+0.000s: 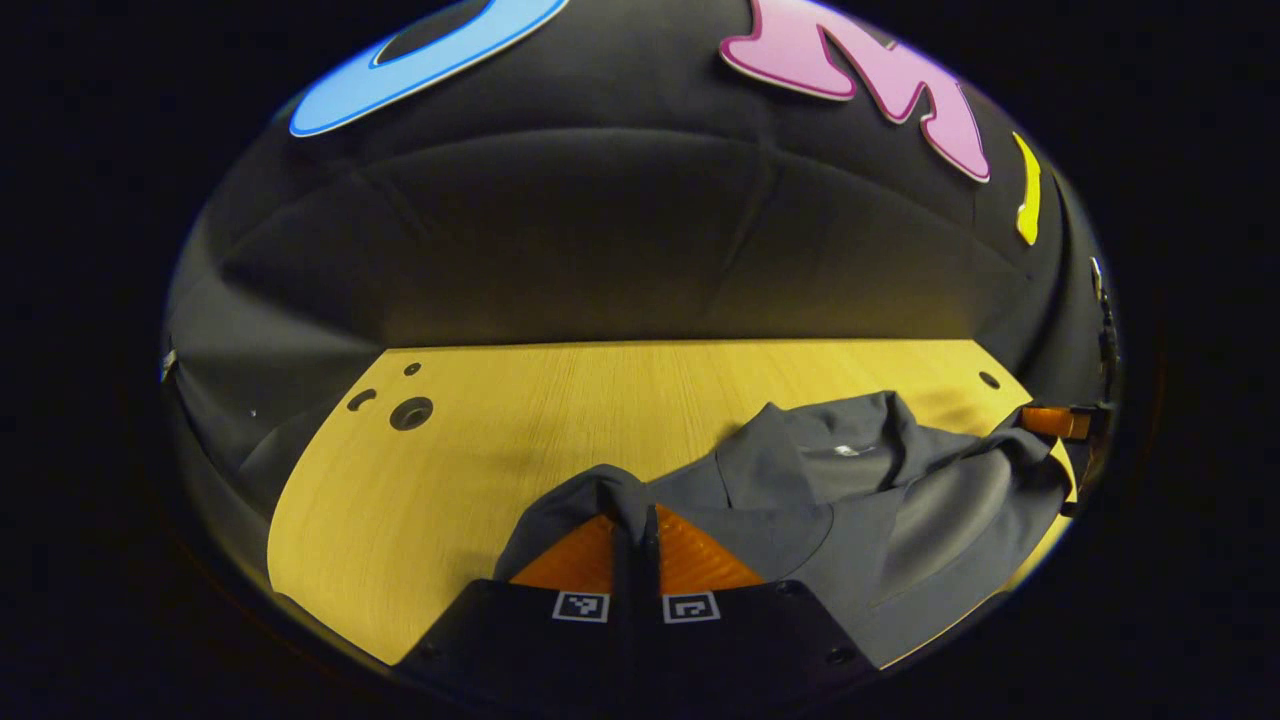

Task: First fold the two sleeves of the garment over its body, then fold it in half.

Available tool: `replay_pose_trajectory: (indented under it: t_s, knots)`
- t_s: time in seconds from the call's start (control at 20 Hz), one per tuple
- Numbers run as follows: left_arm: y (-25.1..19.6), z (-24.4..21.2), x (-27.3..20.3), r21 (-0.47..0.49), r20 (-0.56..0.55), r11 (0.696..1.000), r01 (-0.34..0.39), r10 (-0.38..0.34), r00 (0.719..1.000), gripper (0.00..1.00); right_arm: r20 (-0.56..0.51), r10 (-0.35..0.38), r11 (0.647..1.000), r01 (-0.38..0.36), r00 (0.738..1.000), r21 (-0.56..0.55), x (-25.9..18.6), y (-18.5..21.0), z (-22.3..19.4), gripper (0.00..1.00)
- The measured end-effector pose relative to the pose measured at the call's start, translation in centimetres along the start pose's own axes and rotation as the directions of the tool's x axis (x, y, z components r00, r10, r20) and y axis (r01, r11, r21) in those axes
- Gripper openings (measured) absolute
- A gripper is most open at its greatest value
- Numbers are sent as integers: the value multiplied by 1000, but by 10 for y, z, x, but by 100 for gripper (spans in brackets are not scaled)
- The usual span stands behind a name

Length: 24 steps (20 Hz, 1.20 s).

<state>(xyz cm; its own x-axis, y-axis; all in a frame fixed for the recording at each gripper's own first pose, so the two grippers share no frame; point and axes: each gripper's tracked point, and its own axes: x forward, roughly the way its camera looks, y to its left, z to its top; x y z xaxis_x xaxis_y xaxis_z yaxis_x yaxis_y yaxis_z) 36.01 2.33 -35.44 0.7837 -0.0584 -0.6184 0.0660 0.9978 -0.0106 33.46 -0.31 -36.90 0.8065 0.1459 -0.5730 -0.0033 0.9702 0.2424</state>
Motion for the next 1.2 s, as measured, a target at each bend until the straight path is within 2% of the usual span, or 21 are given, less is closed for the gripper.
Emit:
replay_pose_trajectory:
  t_s: [0.3,0.4,0.5,0.55,0.6,0.65,0.75,0.8,0.85,0.9,0.95,1.0,1.2]
  knots:
    - [-2,-13,15,26,-42,1000,-7,8,999,8,-60,-10,1000,11,998,9,9,-3,-19,14]
    - [-3,-15,14,15,-48,1000,-1,2,999,14,-73,-2,1000,4,997,28,8,-2,-21,15]
    - [-4,-12,10,5,-38,1000,7,-7,999,17,-63,-18,1000,20,998,24,4,-9,-16,21]
    - [-2,-9,5,1,-31,1000,-1,1,1000,26,-55,-17,1000,19,998,21,0,-7,-13,43]
    - [2,-7,2,0,-25,1000,-12,12,1000,27,-47,-21,1000,22,999,19,-3,-6,-10,34]
    - [4,-4,-1,4,-14,1000,-25,25,1000,41,-40,-20,1000,21,999,21,-8,-5,-6,58]
    - [5,2,-12,25,13,999,-33,33,999,70,-20,-26,999,26,999,22,-17,-6,3,65]
    - [3,5,-18,37,23,999,-28,28,999,70,-8,-27,999,27,1000,22,-23,-5,8,66]
    - [2,8,-26,51,30,998,-25,23,999,84,2,-25,999,25,1000,21,-31,-3,13,71]
    - [0,11,-35,69,39,997,-25,22,999,88,11,-18,1000,18,1000,21,-39,0,17,73]
    - [-1,13,-43,85,52,996,-27,23,998,94,23,-11,1000,11,1000,16,-48,3,20,65]
    - [-3,16,-53,98,68,995,-26,19,998,95,33,-4,1000,4,999,8,-57,6,23,79]
    - [-11,24,-100,104,114,994,-11,-1,993,97,69,18,1000,-18,997,-2,-104,12,32,89]
